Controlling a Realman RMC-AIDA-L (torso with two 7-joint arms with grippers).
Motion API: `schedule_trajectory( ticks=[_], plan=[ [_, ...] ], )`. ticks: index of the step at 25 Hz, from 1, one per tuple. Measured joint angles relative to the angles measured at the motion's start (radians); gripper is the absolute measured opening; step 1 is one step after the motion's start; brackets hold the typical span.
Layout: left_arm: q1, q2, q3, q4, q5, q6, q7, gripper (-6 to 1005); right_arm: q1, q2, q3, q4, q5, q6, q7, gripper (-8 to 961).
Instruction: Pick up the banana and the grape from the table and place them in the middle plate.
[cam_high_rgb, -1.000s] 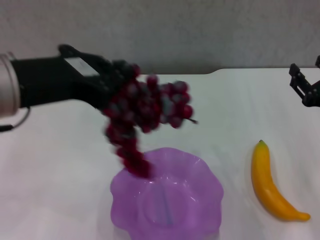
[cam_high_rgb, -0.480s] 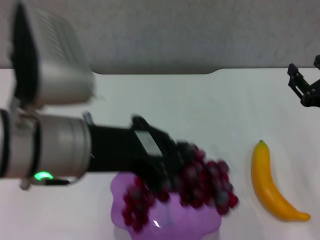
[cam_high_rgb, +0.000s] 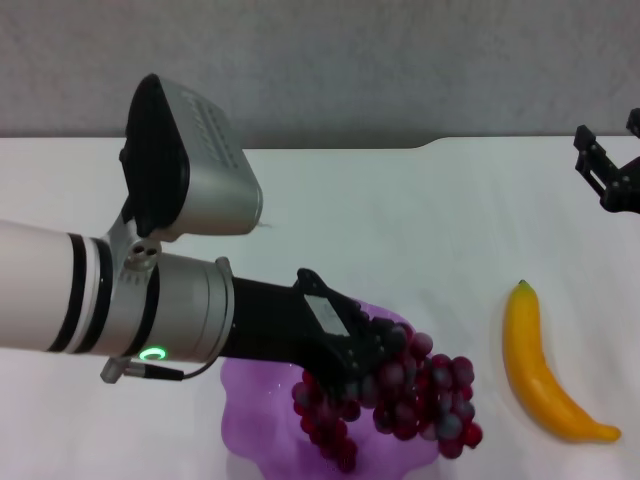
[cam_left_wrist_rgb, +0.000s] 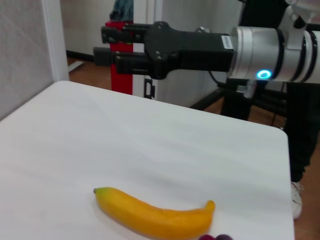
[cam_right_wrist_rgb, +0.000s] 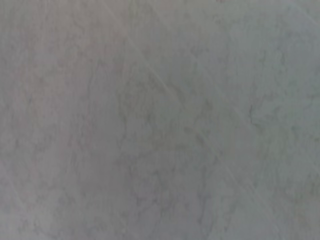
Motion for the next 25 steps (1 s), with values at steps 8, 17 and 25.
schedule_trajectory(
  ticks=[8,17,25],
  plan=[
    [-0.002,0.001,-0.008,0.05,0.01,0.044,0.029,76,0.001,0.0,0.0,0.001,0.0,0.0,0.0,613],
    [-0.032,0.001,0.001,0.316,0.003,0.25,0.209,77,0.001,0.0,0.001,0.003,0.0,0.0,0.0,613],
    [-0.011,0.001,-0.002,0.468,-0.151,0.358,0.475,74,0.006,0.0,0.0,0.004,0.0,0.0,0.0,612]
  ],
)
